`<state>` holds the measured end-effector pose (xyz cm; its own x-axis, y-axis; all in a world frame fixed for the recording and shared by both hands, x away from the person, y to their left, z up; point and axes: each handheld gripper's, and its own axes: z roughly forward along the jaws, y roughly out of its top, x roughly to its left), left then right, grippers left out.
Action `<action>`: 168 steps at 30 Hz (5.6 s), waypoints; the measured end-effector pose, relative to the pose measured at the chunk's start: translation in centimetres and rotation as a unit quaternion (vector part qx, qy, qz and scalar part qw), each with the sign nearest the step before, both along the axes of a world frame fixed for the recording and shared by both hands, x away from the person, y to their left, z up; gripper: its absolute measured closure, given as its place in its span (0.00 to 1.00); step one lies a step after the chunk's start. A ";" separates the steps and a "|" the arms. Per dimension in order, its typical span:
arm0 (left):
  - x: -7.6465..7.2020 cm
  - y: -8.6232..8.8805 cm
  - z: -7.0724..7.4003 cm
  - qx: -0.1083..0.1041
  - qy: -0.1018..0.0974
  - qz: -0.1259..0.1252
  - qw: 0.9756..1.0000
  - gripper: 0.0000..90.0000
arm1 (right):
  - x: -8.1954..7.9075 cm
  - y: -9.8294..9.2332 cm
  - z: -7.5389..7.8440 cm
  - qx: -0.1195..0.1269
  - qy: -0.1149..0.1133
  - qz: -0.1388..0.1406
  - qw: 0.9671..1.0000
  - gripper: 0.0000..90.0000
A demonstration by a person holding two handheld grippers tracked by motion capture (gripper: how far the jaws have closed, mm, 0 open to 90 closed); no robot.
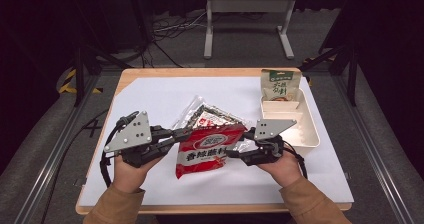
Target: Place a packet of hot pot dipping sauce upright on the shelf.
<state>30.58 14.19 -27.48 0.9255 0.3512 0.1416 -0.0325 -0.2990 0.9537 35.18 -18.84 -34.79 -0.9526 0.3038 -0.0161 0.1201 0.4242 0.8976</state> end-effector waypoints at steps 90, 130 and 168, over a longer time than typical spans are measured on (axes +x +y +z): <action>6.0 7.6 -9.8 0.043 0.130 0.172 0.976 0.35 | 3.4 -10.1 12.4 -0.088 -0.052 -0.074 0.992 0.99; 5.1 10.1 -11.7 0.054 0.160 0.206 0.964 0.34 | 10.0 -16.3 11.8 -0.105 -0.069 -0.134 0.983 0.99; 5.2 9.9 -12.2 0.055 0.172 0.201 0.963 0.33 | 13.6 -15.7 6.5 -0.132 -0.062 -0.171 0.974 0.98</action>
